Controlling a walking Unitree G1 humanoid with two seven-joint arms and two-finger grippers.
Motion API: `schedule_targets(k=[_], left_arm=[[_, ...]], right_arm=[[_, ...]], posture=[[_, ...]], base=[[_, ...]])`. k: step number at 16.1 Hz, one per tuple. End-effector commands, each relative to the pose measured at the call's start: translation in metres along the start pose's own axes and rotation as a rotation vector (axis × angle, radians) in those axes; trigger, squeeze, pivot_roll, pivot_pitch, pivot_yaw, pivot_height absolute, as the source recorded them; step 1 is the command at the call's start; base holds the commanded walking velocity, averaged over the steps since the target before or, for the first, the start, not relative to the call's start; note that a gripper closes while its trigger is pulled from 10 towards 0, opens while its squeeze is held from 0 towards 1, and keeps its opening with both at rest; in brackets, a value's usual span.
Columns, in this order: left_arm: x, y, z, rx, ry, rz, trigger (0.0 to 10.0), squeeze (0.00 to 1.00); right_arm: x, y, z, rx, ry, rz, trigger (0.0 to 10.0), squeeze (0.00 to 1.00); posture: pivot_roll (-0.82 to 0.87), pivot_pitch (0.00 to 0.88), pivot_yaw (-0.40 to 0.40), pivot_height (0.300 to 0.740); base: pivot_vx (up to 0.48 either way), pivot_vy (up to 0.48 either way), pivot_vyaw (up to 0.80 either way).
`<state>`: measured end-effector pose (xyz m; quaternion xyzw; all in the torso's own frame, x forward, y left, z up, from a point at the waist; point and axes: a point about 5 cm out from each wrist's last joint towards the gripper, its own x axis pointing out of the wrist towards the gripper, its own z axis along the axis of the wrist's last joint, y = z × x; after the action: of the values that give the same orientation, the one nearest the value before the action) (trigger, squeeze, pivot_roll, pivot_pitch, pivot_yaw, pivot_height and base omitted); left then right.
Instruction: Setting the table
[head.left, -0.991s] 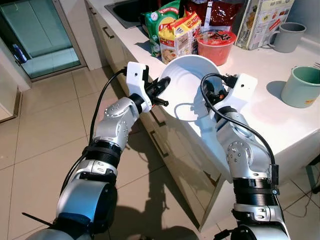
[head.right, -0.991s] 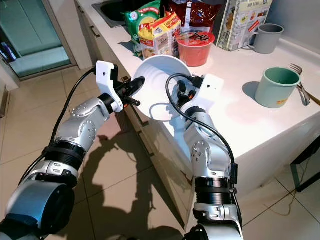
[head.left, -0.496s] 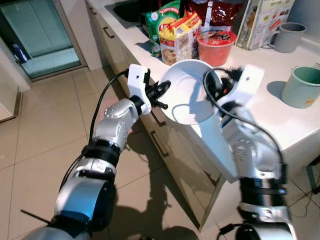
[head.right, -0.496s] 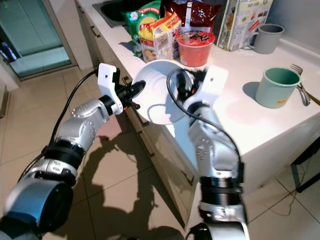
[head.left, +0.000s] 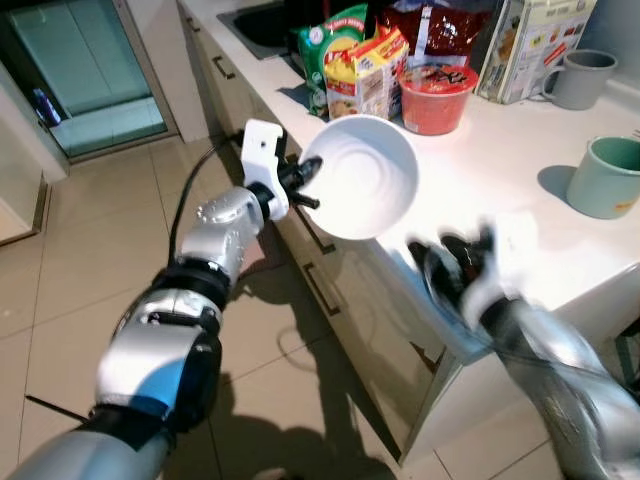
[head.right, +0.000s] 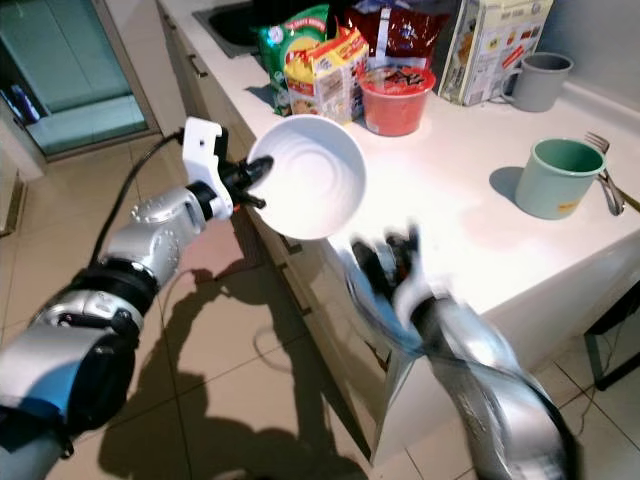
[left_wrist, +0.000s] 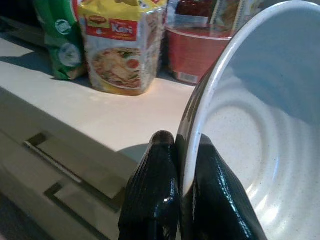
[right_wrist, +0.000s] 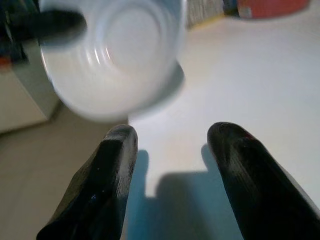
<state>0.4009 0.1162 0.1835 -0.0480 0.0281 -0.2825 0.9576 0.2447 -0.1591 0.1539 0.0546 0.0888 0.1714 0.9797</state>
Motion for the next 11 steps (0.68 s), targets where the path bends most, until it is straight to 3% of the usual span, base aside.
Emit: schedule_targets(k=[1, 5, 11], left_arm=[[0.0, 0.005, 0.007, 0.027, -0.009, 0.028, 0.0, 0.0], [-0.002, 0.015, 0.015, 0.062, -0.01, 0.089, 0.0, 0.0], [-0.002, 0.012, 0.003, 0.063, -0.001, 0.078, 0.0, 0.0]], right_arm=[[-0.005, 0.003, 0.004, -0.032, -0.023, 0.02, 10.0, 0.0], [-0.022, -0.009, -0.008, -0.102, -0.051, -0.058, 10.0, 0.0], [-0.015, -0.005, -0.002, -0.171, -0.146, -0.056, 10.0, 0.0]], posture=[[-0.09, 0.0, 0.114, 0.74], [-0.11, 0.0, 0.122, 0.74], [-0.09, 0.0, 0.109, 0.74]], base=[[0.0, 0.0, 0.0], [0.0, 0.0, 0.0], [0.0, 0.0, 0.0]])
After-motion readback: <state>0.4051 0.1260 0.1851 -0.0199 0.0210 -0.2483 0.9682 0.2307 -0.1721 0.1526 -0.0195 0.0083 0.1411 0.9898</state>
